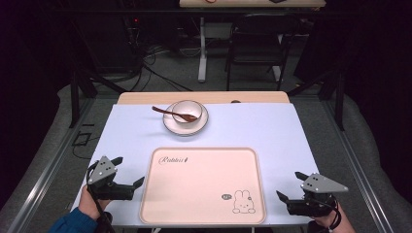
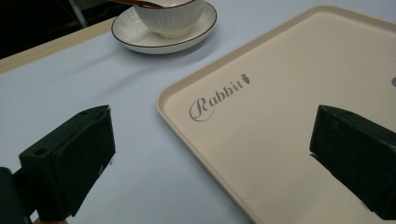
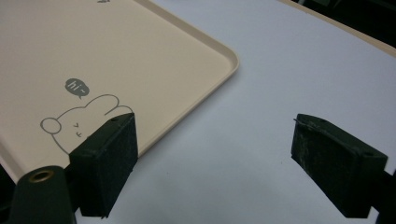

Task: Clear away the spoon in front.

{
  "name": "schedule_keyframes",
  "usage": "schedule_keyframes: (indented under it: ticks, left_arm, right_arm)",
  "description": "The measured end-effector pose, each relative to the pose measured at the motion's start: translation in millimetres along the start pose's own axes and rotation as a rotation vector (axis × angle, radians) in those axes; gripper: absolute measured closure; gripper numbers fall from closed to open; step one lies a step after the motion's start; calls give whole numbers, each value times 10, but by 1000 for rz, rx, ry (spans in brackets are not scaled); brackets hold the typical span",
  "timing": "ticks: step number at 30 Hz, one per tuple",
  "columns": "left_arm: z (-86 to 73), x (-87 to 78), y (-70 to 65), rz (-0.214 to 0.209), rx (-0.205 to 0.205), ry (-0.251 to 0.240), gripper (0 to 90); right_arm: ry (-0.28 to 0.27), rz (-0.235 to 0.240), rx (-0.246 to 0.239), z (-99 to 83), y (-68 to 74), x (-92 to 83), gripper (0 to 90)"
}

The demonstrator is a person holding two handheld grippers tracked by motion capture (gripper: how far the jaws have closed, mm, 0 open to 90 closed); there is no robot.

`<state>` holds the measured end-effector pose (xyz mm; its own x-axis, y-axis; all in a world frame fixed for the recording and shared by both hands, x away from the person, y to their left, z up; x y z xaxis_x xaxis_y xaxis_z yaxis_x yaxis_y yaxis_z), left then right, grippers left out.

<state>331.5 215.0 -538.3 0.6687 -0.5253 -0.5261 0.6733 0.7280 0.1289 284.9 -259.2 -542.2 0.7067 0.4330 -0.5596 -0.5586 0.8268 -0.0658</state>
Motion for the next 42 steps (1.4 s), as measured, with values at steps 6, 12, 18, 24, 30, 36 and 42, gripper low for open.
schedule_keyframes:
  ticks: [6,12,18,24,30,36,42]
  left_arm:
    - [-13,7,4,2,-8,14,0]
    - [-7,12,16,7,-21,10,0]
    - [37,34,-25,-1,-17,7,0]
    - [69,54,37,27,-43,-7,0]
    - [115,96,145,64,-65,-18,0]
    - [183,205,152,59,-81,-30,0]
    - [241,313,181,69,-103,-36,0]
  right_arm:
    - [-4,3,-1,0,3,-6,139]
    - [-4,3,1,1,1,-3,139]
    - [-2,2,3,0,-2,6,139]
    - [1,4,-1,6,-2,20,138]
    - [3,8,-3,8,10,22,139]
    - [3,8,-6,13,8,27,139]
    - [-1,8,-5,15,6,24,139]
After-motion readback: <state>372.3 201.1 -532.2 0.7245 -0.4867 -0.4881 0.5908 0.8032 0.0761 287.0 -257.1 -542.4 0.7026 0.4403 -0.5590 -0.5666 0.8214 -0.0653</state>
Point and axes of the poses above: each handheld gripper's, and its own axes: x roughly forward along the jaws, z roughly out of its top, y roughly to its left, the point moved 9 cm from there along x, roughly forward along the jaws, and after that the axes turned 5 degrees about x, right-handed, at the moved point
